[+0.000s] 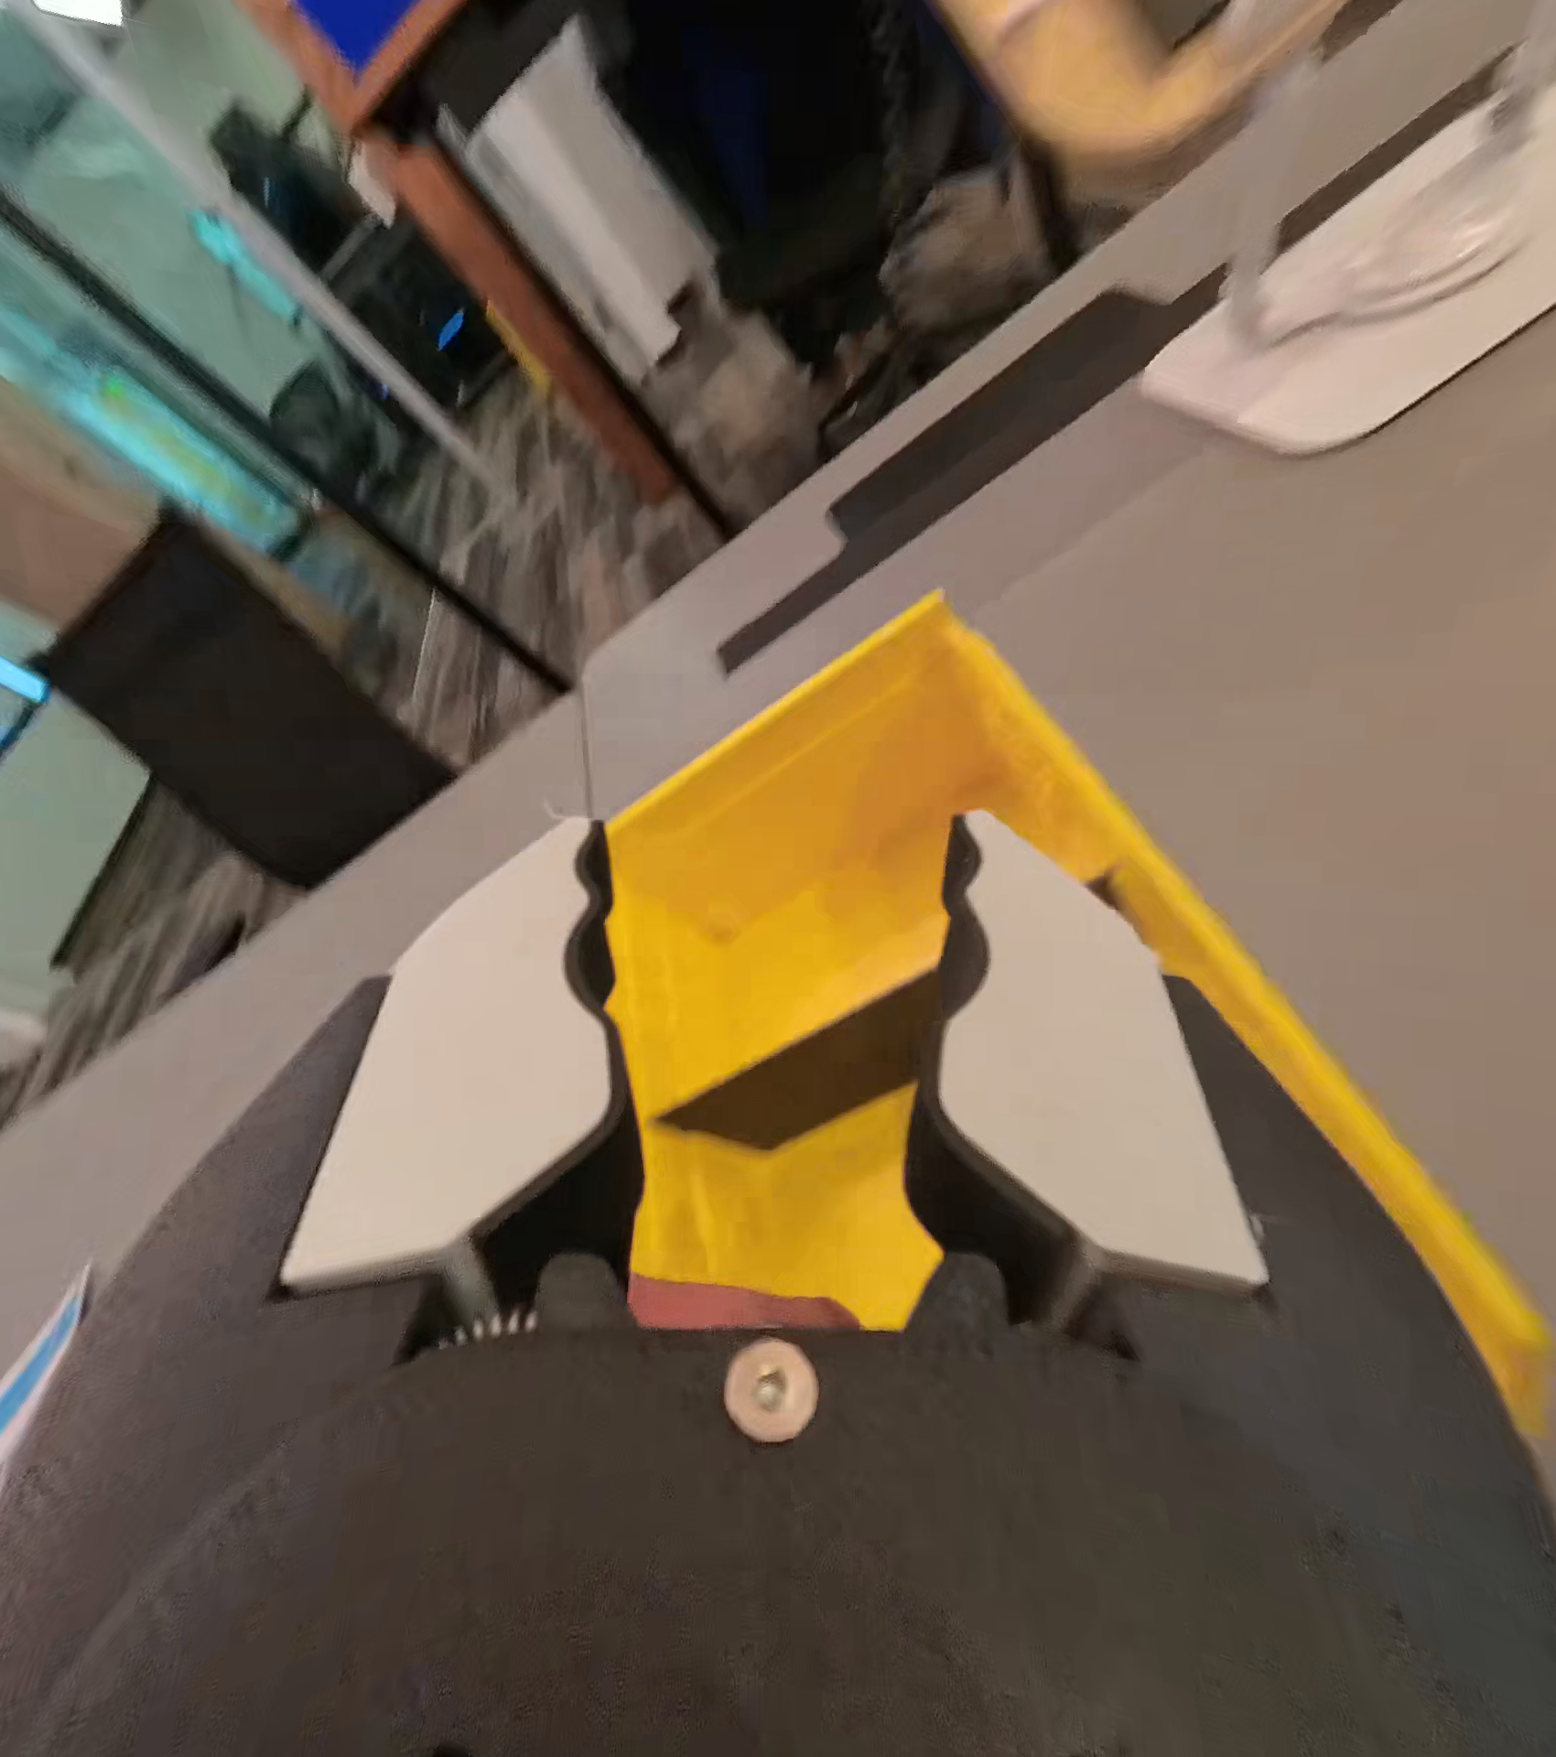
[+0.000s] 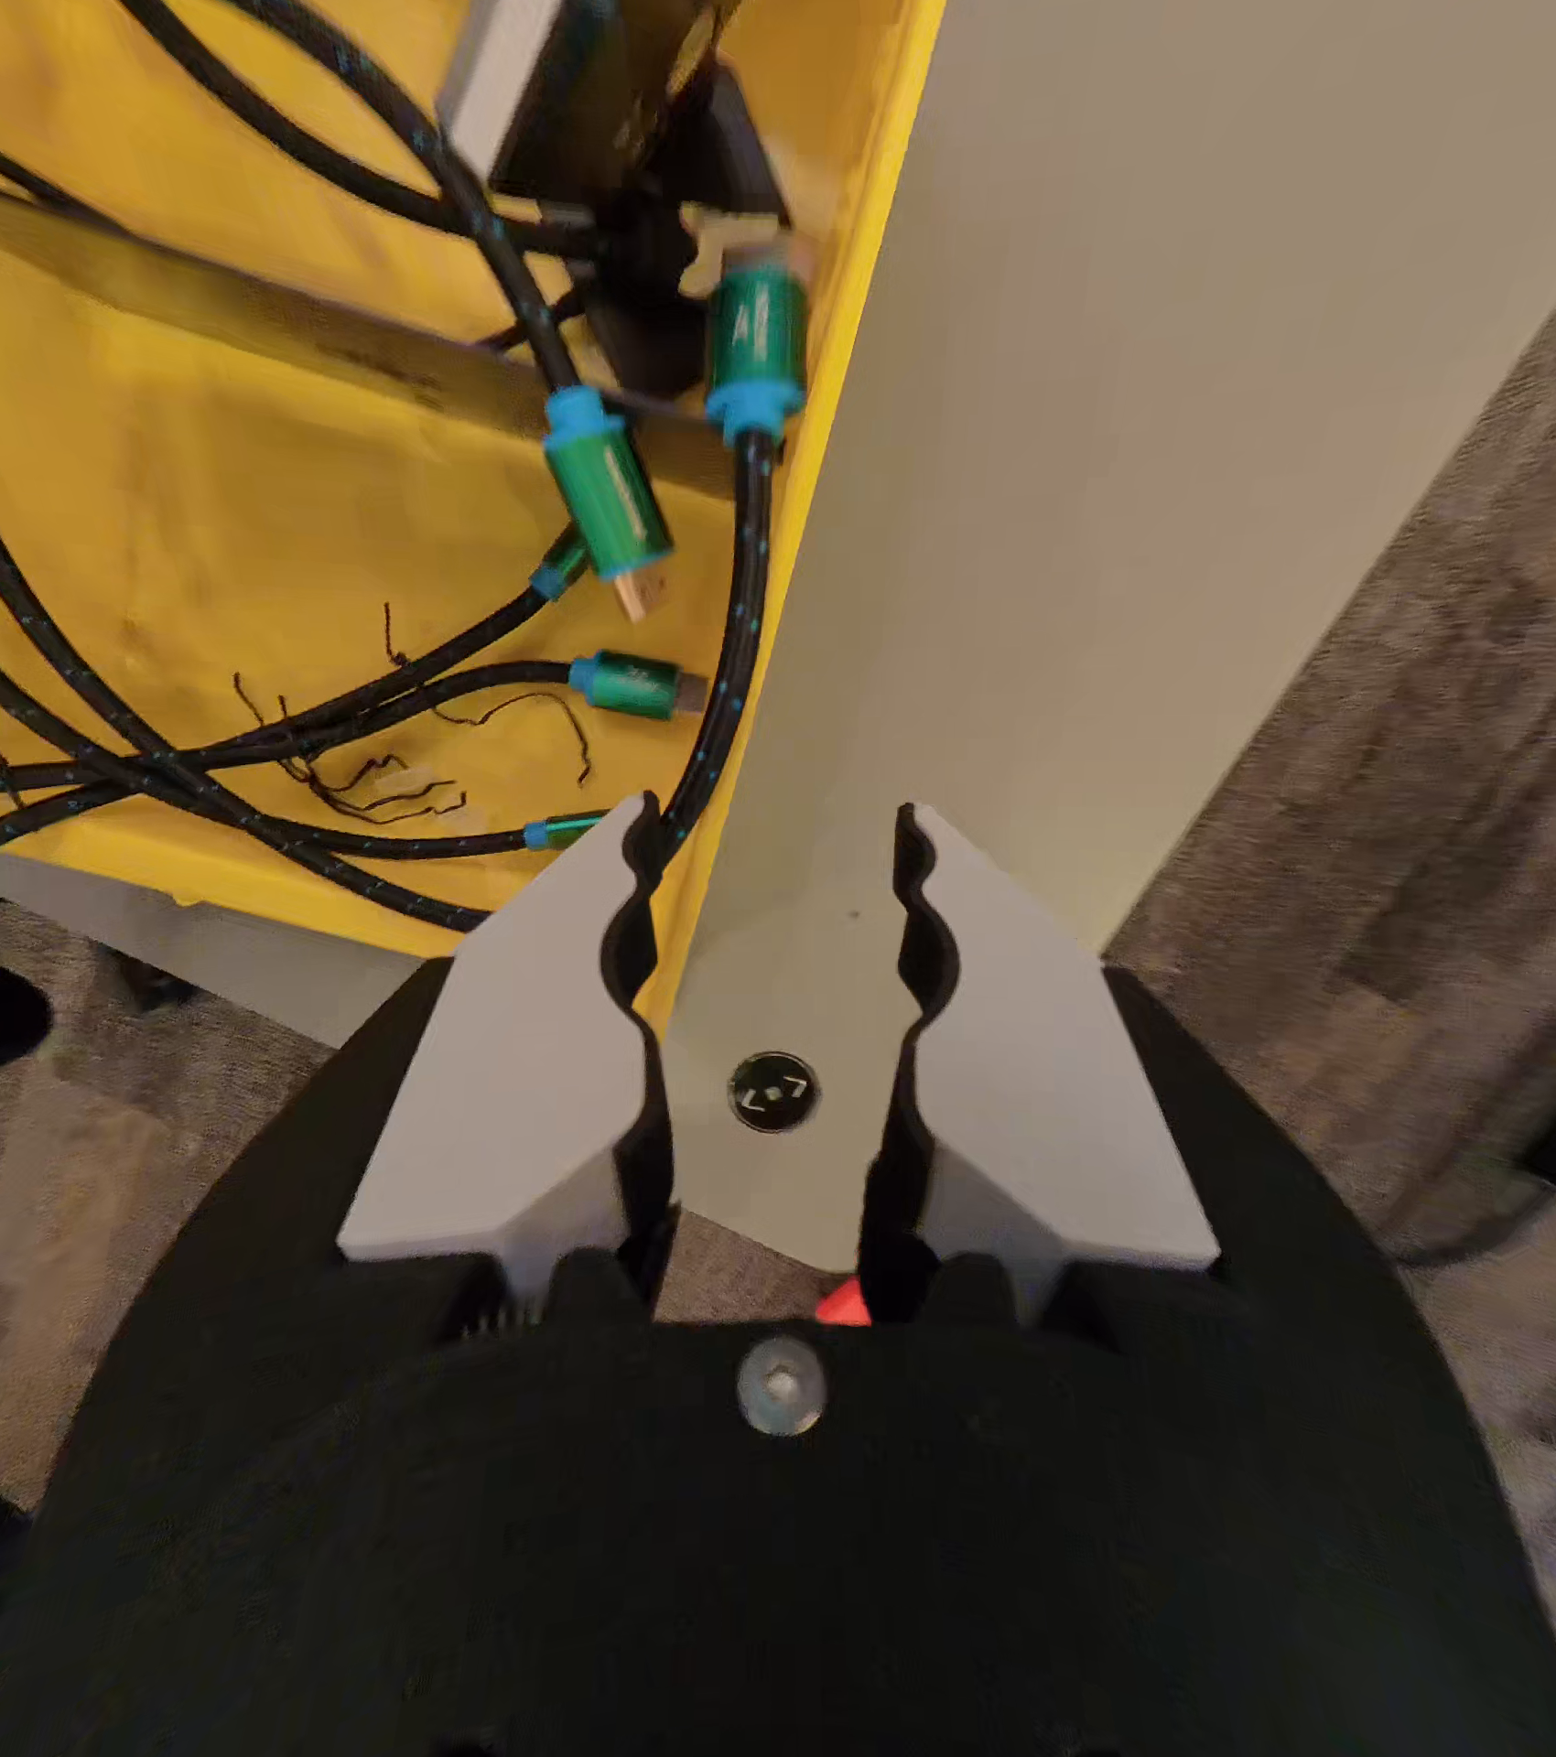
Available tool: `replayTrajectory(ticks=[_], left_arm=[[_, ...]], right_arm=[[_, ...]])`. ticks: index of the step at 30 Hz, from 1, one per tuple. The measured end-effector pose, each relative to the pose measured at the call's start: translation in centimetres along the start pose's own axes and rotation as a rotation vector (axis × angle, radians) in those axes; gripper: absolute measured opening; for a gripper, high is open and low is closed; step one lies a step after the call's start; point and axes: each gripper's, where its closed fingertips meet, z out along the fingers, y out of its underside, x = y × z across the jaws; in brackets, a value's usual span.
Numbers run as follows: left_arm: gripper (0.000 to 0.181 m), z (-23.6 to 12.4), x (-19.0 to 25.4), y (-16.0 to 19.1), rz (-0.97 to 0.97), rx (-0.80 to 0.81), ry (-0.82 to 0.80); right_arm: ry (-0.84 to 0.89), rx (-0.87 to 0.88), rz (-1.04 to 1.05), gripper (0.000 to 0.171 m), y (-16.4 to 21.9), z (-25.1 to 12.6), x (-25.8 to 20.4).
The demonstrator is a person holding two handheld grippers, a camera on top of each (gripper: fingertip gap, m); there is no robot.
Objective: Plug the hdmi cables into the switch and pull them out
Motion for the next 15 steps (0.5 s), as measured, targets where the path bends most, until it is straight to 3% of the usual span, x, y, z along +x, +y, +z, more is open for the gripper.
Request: replayTrajectory(ticks=[4,7,15], left_arm=[[0.079,-1.7,-3.7,6.8,-0.054,-0.206,-0.067],[0.081,-2.9,-5.3,10.4,-0.094,-0.290,-0.099],[0.095,-3.1,-6.1,16.9,-0.236,-0.432,-0.048]], right_arm=[[-0.106,0.059,0.020,0.047,1.5,2.0,-1.7],[-0.135,0.067,0.003,0.032,1.6,3.4,-2.9],[-0.006,0.048,-0.017,0.017,1.4,5.0,-3.8]])
